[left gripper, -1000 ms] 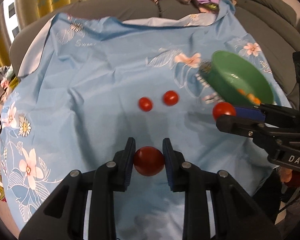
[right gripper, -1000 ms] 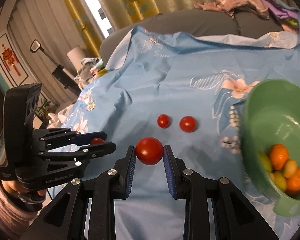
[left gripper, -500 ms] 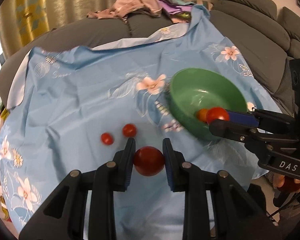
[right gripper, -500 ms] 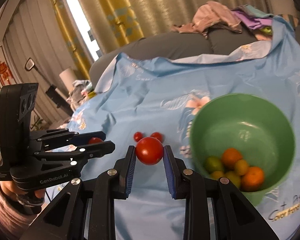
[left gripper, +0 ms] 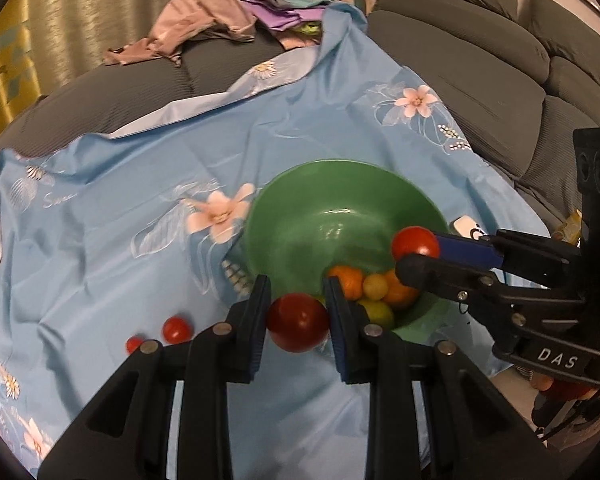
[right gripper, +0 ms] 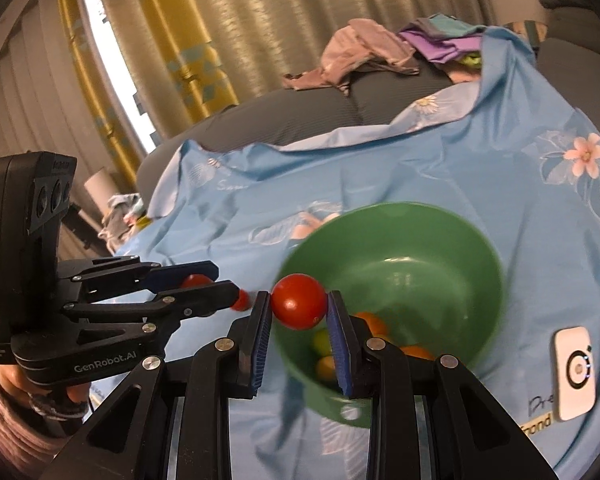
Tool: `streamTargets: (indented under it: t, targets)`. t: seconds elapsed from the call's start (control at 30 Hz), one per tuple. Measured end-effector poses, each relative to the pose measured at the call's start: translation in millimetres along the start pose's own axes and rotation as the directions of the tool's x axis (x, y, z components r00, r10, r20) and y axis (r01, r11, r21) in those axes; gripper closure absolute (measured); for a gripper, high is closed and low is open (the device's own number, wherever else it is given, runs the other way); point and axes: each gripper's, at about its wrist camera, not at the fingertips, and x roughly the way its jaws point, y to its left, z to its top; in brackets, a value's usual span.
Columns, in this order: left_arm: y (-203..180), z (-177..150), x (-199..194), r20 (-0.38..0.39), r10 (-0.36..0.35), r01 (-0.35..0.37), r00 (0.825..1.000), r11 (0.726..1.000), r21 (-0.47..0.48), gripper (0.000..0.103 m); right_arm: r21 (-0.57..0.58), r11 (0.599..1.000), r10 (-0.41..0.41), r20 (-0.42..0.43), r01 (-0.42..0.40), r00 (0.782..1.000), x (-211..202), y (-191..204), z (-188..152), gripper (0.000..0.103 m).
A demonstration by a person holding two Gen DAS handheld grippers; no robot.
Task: Organize fruits
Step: 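Lower the tomato into the green bowl and open the right gripper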
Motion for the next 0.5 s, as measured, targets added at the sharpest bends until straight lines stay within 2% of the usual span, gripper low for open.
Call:
streamTargets:
  t: [0.27,0.5]
  targets:
    - [-14,15,34,-0.034,-0.031,0.032,0.999,0.999,0.020,0.075,0.040,0.999,-0.036,-0.015,0.037,0.999,8,-28,-2,0.073]
    - [-22,15,59,-0.073,-0.036,0.038,0.997,0.999,0.035,0.075,0.057,0.996,-0.061,-0.037,0.063,0.997,13,-44,-5,0.073]
